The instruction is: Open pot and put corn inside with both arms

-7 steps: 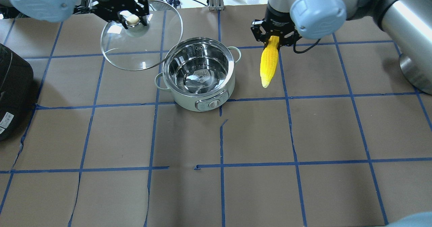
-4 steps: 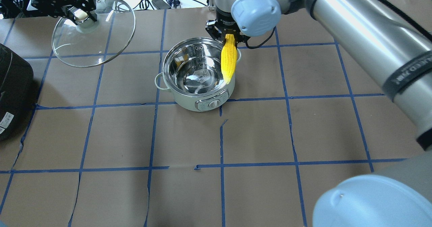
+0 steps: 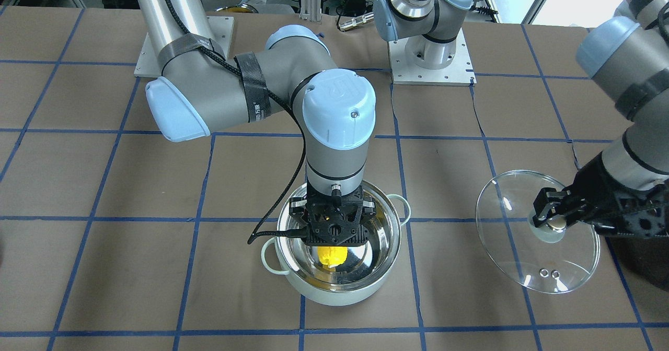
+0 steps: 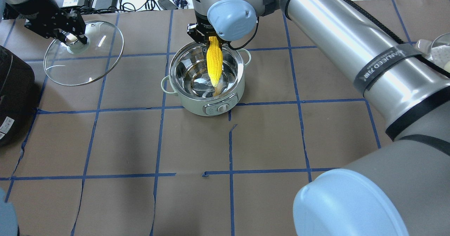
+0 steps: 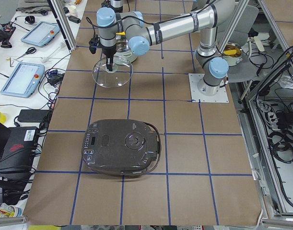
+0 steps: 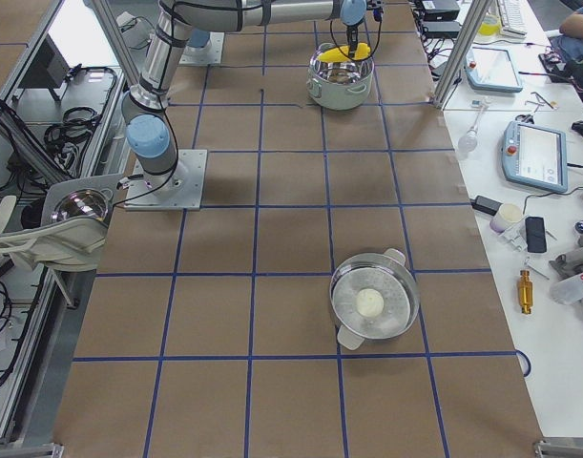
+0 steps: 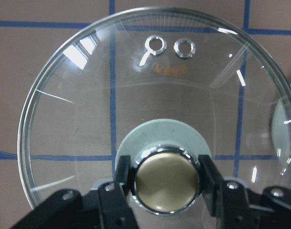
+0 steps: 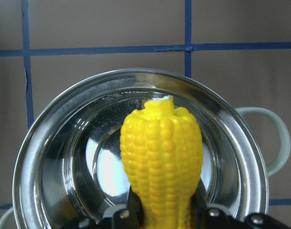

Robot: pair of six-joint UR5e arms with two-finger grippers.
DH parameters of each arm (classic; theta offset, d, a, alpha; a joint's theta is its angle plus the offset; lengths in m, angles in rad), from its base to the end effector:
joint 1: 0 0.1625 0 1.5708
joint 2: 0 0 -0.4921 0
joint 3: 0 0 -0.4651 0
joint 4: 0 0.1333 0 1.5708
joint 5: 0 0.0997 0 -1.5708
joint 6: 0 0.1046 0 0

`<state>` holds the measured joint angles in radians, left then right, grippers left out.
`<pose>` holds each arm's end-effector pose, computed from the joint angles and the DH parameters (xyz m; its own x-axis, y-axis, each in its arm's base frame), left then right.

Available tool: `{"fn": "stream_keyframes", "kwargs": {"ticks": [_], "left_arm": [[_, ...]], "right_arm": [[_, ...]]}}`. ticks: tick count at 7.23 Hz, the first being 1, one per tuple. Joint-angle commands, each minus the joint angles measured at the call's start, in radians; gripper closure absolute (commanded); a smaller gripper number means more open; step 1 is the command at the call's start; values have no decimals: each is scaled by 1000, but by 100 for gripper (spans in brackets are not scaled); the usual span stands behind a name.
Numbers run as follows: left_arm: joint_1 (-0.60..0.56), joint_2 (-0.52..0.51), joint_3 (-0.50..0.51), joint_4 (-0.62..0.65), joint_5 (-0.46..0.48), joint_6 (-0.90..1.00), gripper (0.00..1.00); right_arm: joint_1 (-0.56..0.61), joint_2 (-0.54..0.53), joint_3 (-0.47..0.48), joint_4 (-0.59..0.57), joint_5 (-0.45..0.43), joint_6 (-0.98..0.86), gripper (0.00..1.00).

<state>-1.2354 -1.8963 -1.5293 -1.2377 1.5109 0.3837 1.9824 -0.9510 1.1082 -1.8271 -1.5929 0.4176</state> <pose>0.1014 -0.7150 0.3990 -0.9980 0.0510 0.0371 0.0484 0.9965 -0.0679 0.4620 -0.7310 0.3961 -0.9998 0.0061 -0.0200 0.0081 0.9950 -0.0994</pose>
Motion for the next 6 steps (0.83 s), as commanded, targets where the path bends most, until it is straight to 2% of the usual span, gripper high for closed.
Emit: {"fn": "stream_keyframes", "kwargs": {"ticks": [1, 2, 3, 4, 6], "left_arm": [[5, -46, -104, 121, 6, 47, 99], [5, -52, -139, 170, 12, 49, 100], [11, -55, -165, 176, 12, 49, 100], [26, -56, -169, 197, 28, 47, 100], [48, -72, -198, 248, 32, 49, 100]], "right_arm": [[1, 20, 4, -26, 8, -5, 89], [1, 20, 18, -43, 37, -6, 67], [1, 18, 51, -87, 53, 0, 19], [1, 18, 83, -127, 54, 1, 0], [3, -14, 104, -115, 53, 6, 0]]}}
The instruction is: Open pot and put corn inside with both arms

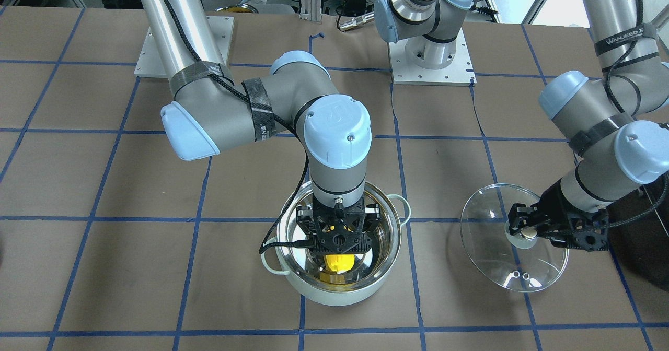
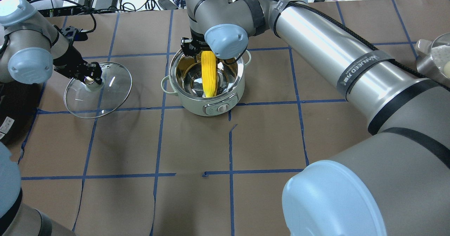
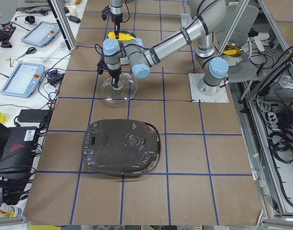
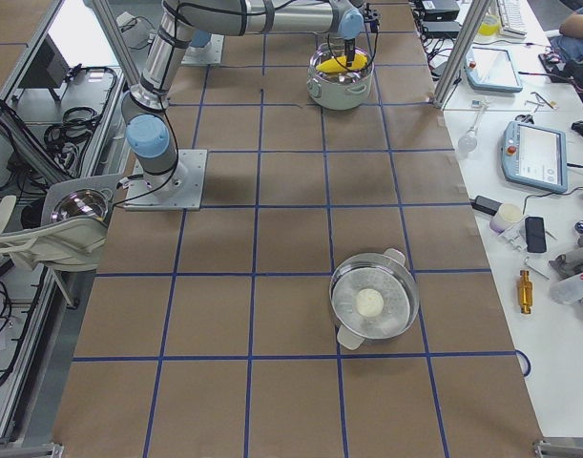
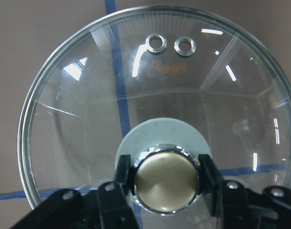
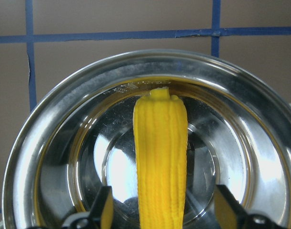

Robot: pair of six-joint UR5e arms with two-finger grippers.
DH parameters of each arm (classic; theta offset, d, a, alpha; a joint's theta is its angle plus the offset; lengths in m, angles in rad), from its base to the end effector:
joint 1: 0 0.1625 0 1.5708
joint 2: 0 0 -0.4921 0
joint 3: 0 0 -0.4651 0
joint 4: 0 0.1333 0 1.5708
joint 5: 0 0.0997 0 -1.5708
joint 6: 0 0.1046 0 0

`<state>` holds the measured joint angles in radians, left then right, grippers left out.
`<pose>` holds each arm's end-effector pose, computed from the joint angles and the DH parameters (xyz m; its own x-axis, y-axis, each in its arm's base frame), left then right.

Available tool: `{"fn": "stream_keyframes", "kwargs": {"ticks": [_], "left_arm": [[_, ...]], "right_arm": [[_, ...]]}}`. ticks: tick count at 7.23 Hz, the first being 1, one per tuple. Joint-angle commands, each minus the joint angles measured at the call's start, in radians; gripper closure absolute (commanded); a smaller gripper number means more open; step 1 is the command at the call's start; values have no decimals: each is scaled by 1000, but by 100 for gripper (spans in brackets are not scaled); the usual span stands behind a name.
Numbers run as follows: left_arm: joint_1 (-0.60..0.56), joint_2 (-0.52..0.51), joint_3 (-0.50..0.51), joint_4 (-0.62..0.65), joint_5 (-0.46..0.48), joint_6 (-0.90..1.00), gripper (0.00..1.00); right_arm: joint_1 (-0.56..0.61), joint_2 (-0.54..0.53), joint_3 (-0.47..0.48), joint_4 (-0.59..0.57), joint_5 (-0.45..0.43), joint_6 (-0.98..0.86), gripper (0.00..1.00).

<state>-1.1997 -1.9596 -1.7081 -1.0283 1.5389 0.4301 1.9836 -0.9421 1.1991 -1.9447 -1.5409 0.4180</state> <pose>0.1229 -0.6927 0.2814 -0.9980 0.0595 0.0221 0.0589 0.9979 -0.0282 0.4661 -0.7243 0.3501 -0.9972 -0.0001 -0.0745 0.0070 0.9955 -0.0945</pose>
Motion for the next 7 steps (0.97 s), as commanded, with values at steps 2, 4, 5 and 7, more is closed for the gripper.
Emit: {"fn": "stream_keyframes", "kwargs": {"ticks": [2, 4, 5, 7], "left_arm": [[35, -16, -31, 45, 3, 2, 100], [43, -24, -31, 47, 4, 2, 100], [43, -28, -31, 45, 6, 2, 100], [43, -41, -31, 47, 13, 2, 100]], "right_arm": [[-17, -124, 25, 146, -13, -8, 0], [-133, -176, 30, 219, 7, -11, 0], [-216, -237, 45, 237, 16, -39, 0], [-343, -376, 208, 237, 2, -262, 0]]}}
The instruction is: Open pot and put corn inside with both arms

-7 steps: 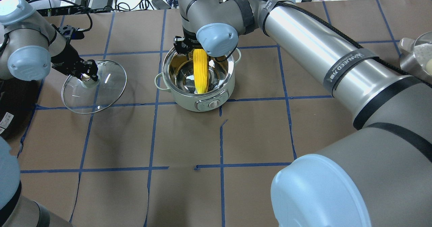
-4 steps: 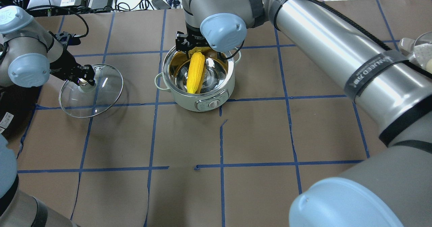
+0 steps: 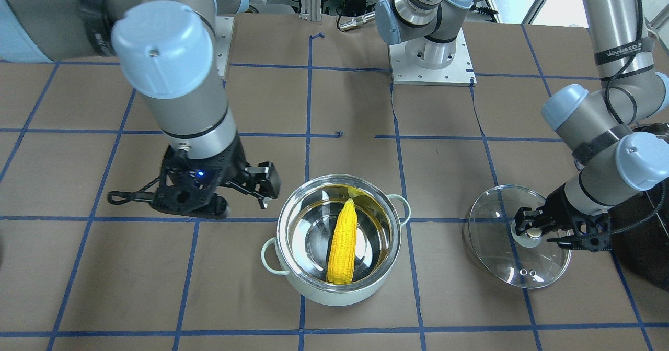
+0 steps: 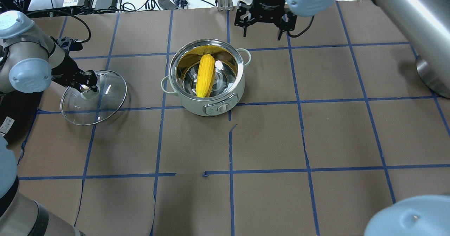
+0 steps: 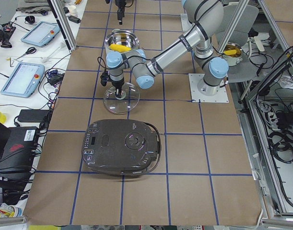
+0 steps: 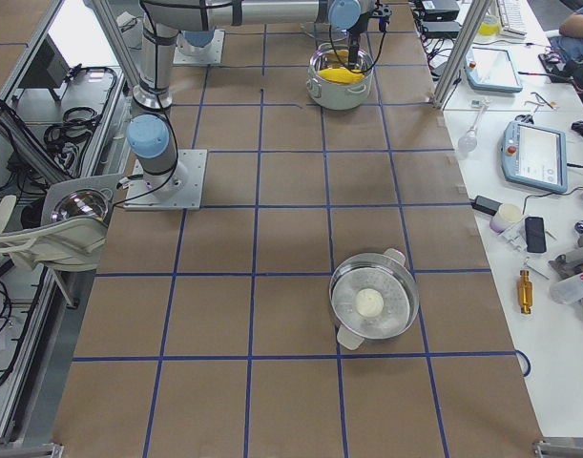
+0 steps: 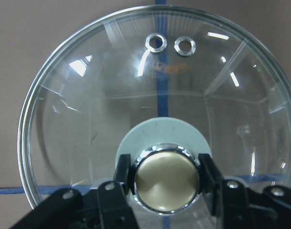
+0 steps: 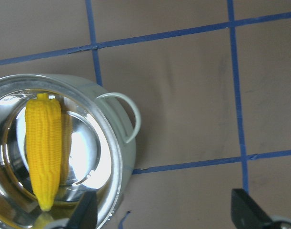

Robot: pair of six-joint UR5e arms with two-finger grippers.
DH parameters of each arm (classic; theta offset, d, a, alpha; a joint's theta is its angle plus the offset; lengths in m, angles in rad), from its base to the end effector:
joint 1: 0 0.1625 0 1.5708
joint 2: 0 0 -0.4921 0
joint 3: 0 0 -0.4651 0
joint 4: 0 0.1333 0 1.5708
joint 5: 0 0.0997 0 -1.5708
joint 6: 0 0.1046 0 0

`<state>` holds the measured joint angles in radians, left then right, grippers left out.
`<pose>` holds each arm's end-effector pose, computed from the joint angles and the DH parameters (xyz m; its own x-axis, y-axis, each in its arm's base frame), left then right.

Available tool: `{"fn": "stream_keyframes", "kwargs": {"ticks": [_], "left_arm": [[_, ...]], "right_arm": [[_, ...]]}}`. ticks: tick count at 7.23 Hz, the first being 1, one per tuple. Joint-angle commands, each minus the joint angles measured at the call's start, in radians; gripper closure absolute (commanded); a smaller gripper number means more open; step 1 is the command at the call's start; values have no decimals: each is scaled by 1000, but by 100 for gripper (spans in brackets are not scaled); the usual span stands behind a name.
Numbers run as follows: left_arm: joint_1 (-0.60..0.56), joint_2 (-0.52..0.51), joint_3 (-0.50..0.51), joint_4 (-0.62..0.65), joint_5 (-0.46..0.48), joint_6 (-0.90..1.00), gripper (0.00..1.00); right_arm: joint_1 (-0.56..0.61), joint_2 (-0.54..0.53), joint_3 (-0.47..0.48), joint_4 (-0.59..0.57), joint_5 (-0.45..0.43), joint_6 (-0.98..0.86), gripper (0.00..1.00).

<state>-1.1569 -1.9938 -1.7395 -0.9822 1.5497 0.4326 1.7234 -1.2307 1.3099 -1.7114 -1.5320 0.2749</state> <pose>0.1524 -0.6839 0.2469 -0.9996 0.0187 0.0205 0.0186 0.9998 -0.0060 0.2473 -0.7043 0.4914 -0.9914 0.1193 -0.0539 0.1220 0.9913 -0.0485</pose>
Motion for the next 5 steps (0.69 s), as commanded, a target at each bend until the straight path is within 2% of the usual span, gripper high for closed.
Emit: {"fn": "stream_keyframes", "kwargs": {"ticks": [1, 2, 3, 4, 5], "left_arm": [[0, -11, 1, 0, 45, 0, 90], [0, -16, 3, 0, 74, 0, 68], [0, -20, 6, 2, 75, -3, 36], [-1, -23, 6, 8, 72, -9, 23], [-1, -22, 6, 10, 69, -11, 23]], "right_arm": [[-155, -154, 202, -5, -5, -162, 0], [-204, -226, 277, -7, -10, -216, 0], [-214, -299, 313, 7, -17, -241, 0], [-211, -355, 324, 31, -37, -227, 0], [-208, -377, 328, 42, -31, -224, 0]]}}
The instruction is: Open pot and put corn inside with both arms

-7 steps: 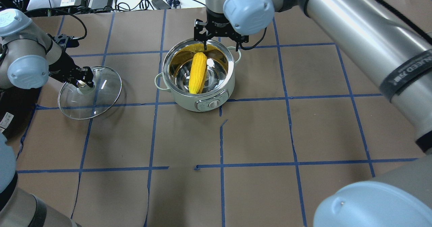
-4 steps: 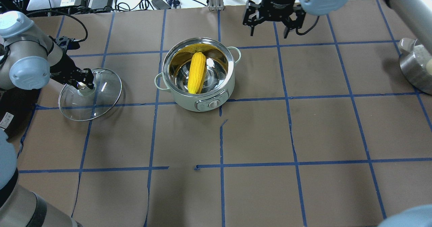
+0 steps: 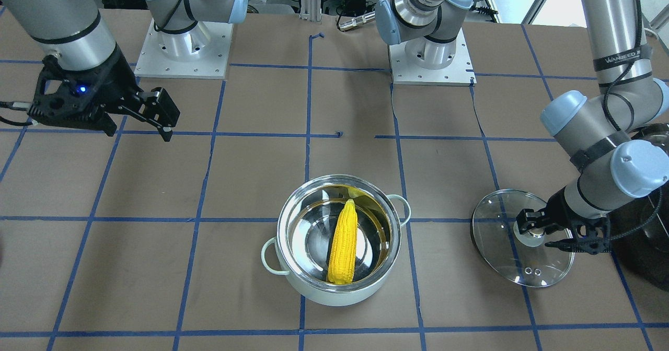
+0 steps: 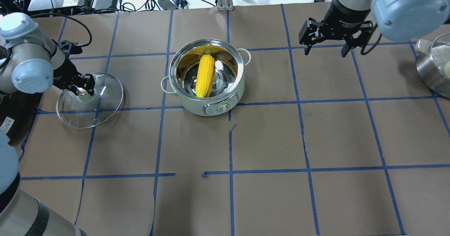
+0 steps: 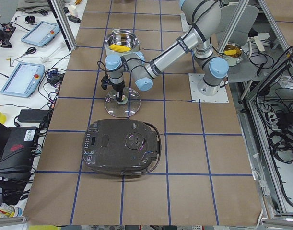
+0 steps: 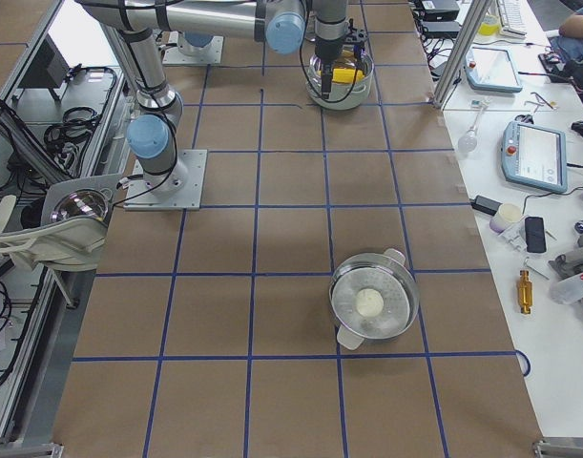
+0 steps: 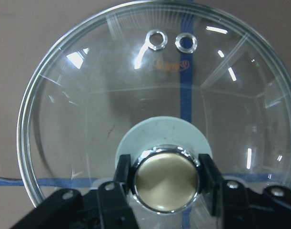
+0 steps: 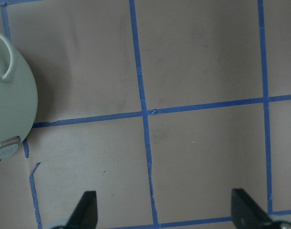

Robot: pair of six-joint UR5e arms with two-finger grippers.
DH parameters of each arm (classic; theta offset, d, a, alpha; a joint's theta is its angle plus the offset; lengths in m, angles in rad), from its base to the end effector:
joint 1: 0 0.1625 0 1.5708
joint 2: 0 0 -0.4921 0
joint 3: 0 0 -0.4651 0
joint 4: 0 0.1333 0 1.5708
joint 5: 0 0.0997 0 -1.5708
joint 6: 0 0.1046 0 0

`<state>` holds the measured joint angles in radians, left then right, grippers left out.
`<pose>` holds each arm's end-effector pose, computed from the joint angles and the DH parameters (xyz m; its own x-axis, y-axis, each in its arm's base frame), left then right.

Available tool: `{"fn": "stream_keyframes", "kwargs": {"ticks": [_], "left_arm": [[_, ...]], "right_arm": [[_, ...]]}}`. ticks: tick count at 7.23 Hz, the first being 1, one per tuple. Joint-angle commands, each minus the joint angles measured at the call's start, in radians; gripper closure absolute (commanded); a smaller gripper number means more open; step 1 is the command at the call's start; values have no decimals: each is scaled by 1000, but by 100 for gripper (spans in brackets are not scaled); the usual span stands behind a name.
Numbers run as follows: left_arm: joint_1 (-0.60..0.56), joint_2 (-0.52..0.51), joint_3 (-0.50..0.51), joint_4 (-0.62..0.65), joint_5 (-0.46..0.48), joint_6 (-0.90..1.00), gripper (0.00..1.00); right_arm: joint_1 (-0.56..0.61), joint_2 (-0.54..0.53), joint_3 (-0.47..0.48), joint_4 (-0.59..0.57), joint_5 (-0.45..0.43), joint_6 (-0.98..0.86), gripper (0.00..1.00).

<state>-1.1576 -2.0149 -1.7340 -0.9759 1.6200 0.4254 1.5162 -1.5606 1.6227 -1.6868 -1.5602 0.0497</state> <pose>0.1604 -0.6850 0.2357 -0.9991 0.0131 -0.0397 0.0119 0.9994 0.0316 0.1029 -0.5809 0.5266 -0.9945 0.1035 -0.0132 0.1040 0.9931 -0.0533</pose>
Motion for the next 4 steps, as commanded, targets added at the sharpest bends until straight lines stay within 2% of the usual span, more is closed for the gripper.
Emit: {"fn": "stream_keyframes", "kwargs": {"ticks": [1, 2, 3, 4], "left_arm": [[-8, 10, 13, 6, -8, -11, 25], [-45, 49, 34, 0, -2, -17, 27], [-112, 111, 74, -123, 4, -40, 32], [-188, 175, 138, -250, 8, -145, 33]], "right_arm": [[-1, -50, 17, 42, -1, 1, 0], [5, -50, 22, 48, 3, 1, 0], [16, -50, 28, 48, 5, 1, 0], [19, -55, 28, 48, 5, -1, 0]]}}
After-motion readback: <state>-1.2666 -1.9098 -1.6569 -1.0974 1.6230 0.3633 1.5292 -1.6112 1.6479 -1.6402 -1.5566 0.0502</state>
